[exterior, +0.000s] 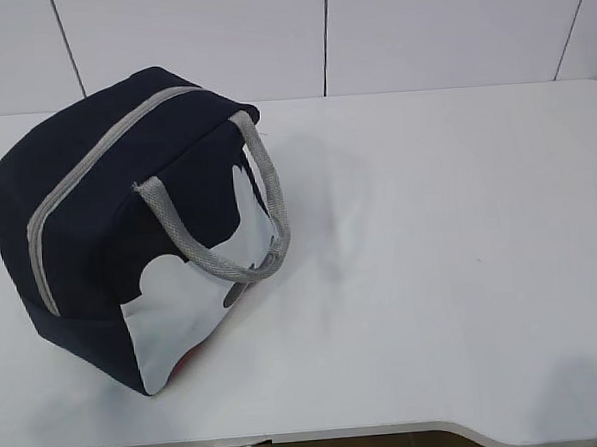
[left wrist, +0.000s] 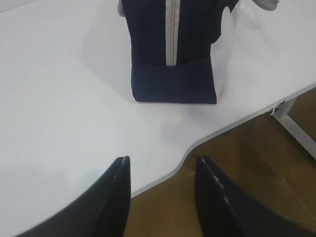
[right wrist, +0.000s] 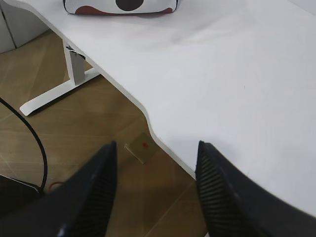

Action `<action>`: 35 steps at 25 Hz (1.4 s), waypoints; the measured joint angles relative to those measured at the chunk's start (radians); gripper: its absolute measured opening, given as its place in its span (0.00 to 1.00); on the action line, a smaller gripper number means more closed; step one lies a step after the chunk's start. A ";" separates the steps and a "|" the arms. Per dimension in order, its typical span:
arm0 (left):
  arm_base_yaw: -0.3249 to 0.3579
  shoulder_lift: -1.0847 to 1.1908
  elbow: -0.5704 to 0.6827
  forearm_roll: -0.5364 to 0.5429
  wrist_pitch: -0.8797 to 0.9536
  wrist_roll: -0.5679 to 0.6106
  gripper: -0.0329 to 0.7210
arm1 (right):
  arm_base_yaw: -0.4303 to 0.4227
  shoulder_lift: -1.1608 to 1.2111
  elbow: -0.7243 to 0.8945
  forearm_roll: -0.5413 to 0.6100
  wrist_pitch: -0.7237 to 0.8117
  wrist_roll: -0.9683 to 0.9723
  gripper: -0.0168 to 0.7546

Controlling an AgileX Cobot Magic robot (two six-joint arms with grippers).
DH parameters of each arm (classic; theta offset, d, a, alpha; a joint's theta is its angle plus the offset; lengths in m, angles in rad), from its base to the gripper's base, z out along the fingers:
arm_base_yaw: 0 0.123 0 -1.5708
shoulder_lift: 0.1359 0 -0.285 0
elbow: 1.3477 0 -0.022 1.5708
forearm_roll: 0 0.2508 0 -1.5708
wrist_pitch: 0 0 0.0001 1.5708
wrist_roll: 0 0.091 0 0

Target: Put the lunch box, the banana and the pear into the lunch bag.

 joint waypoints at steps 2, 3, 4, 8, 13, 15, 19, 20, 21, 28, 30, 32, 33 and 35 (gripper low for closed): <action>0.000 0.000 0.000 0.000 0.000 0.000 0.48 | 0.000 0.000 0.002 0.000 0.000 0.000 0.58; 0.000 0.000 0.000 0.000 0.000 0.000 0.48 | 0.000 0.000 0.002 0.000 0.000 0.000 0.58; 0.000 0.000 0.000 0.000 0.000 0.000 0.48 | -0.002 0.000 0.002 0.000 0.000 0.000 0.58; 0.000 0.000 0.000 0.000 0.000 0.000 0.48 | -0.039 0.000 0.002 0.000 0.000 0.000 0.58; 0.000 0.000 0.000 0.000 0.000 0.000 0.48 | -0.214 0.000 0.002 0.000 0.000 0.000 0.58; 0.000 0.000 0.000 0.000 0.000 0.000 0.48 | -0.288 0.000 0.002 0.000 0.000 0.000 0.58; 0.000 0.000 0.000 0.000 0.000 0.000 0.48 | -0.438 0.000 0.002 0.000 0.000 0.000 0.58; 0.000 0.000 0.000 0.000 0.000 0.000 0.48 | -0.469 0.000 0.002 0.000 0.000 0.000 0.58; 0.000 0.000 0.000 0.000 0.000 0.000 0.48 | -0.496 0.000 0.002 0.000 0.000 0.000 0.58; 0.000 0.000 0.000 0.000 0.000 0.000 0.48 | -0.575 0.000 0.002 0.000 0.000 0.000 0.58; 0.000 0.000 0.000 0.000 0.000 0.000 0.48 | -0.577 0.000 0.002 0.000 0.000 0.000 0.58; 0.000 0.000 0.000 0.000 0.000 0.000 0.48 | -0.577 0.000 0.002 0.000 0.000 0.000 0.58; 0.000 0.000 0.000 0.000 0.000 0.000 0.48 | -0.577 0.000 0.002 0.000 0.000 0.000 0.58; 0.000 0.000 0.000 0.000 0.000 0.000 0.48 | -0.577 0.000 0.002 0.000 0.000 0.000 0.58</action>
